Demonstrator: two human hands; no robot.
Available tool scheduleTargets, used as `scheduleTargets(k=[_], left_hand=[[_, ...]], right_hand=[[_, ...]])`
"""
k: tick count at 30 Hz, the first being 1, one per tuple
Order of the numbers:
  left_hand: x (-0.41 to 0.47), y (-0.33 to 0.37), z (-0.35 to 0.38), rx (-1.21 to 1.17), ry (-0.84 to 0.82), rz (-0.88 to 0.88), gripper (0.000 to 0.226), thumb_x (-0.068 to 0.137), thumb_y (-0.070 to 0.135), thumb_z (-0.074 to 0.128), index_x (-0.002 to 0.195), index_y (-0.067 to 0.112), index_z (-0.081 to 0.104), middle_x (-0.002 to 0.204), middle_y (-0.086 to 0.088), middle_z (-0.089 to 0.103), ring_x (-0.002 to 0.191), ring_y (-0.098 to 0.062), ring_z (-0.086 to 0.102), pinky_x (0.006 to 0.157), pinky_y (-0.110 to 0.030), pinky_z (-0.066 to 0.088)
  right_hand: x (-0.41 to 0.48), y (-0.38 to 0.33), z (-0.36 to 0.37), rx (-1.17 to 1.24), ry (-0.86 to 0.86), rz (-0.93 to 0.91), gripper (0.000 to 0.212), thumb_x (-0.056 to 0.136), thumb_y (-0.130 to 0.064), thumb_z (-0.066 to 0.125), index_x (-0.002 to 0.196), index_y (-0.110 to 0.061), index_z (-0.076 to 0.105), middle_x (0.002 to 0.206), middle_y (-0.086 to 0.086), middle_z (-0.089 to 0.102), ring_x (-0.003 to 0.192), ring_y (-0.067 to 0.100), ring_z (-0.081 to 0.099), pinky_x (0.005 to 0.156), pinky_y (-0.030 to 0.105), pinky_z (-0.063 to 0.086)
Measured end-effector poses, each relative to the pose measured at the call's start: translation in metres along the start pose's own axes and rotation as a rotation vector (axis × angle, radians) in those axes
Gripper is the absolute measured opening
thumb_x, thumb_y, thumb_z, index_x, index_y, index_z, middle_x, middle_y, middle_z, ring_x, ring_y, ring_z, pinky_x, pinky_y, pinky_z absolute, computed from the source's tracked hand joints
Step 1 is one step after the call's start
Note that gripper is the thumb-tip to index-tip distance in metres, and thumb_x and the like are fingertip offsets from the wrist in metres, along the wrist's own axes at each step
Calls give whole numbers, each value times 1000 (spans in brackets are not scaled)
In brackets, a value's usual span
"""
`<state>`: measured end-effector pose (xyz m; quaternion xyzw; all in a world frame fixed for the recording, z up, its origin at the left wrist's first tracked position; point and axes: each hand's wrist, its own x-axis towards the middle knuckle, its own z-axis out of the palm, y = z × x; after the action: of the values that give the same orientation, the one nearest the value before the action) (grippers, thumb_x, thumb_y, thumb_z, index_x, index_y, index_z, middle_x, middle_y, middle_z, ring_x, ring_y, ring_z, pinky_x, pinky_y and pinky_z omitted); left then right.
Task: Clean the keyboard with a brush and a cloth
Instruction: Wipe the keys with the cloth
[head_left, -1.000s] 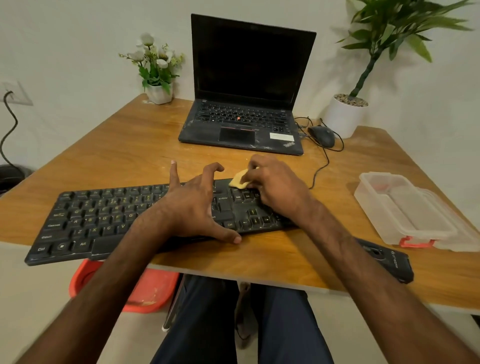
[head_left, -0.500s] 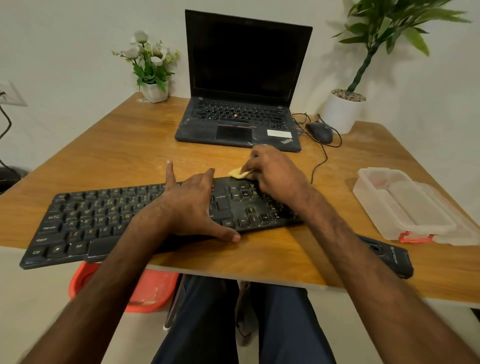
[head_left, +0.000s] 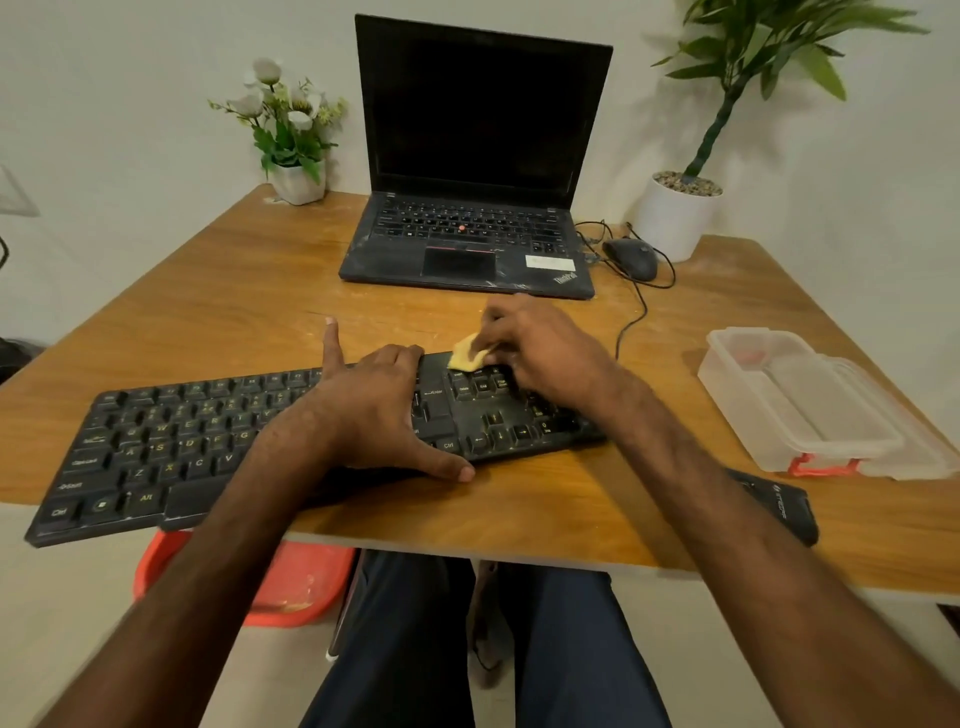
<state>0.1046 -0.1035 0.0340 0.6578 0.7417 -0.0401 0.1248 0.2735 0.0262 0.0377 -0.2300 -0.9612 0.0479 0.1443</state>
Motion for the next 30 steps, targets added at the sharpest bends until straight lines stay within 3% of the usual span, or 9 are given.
scheduleTargets(k=[5, 9, 15, 20, 30], left_hand=[[-2, -1, 2, -9, 3, -4, 148, 45, 101, 45, 159, 13, 8, 163, -3, 27, 151, -19, 22, 110, -65, -27], [-5, -1, 2, -42, -1, -5, 145, 49, 96, 51, 158, 13, 6, 163, -3, 25, 152, -19, 21, 110, -62, -30], [-5, 1, 1, -56, 16, -3, 146, 48, 96, 51, 158, 11, 6, 163, -3, 26, 152, -18, 21, 111, -62, -29], [-3, 2, 3, -139, 58, 18, 142, 52, 90, 65, 154, 18, -2, 160, -4, 35, 151, -19, 25, 110, -58, -31], [-4, 1, 5, -156, 115, 45, 149, 50, 90, 67, 152, 22, -16, 158, -5, 39, 150, -18, 29, 111, -58, -30]], right_hand=[[15, -21, 16, -7, 19, -91, 19, 90, -18, 67, 108, -21, 73, 104, -3, 58, 96, 7, 47, 81, 22, 36], [2, 8, -6, 18, -41, 6, 20, 90, -18, 66, 109, -21, 72, 107, -6, 58, 97, 3, 46, 82, 19, 33], [-1, -2, 2, -1, -23, -7, 21, 91, -18, 65, 110, -21, 72, 108, -6, 55, 100, 5, 46, 88, 26, 42], [1, -9, 7, -65, 11, -96, 22, 91, -17, 66, 111, -21, 72, 110, -1, 57, 102, 14, 50, 85, 33, 45], [20, -23, 21, -108, 80, -137, 23, 92, -18, 64, 113, -23, 71, 109, 0, 58, 99, 16, 51, 82, 33, 42]])
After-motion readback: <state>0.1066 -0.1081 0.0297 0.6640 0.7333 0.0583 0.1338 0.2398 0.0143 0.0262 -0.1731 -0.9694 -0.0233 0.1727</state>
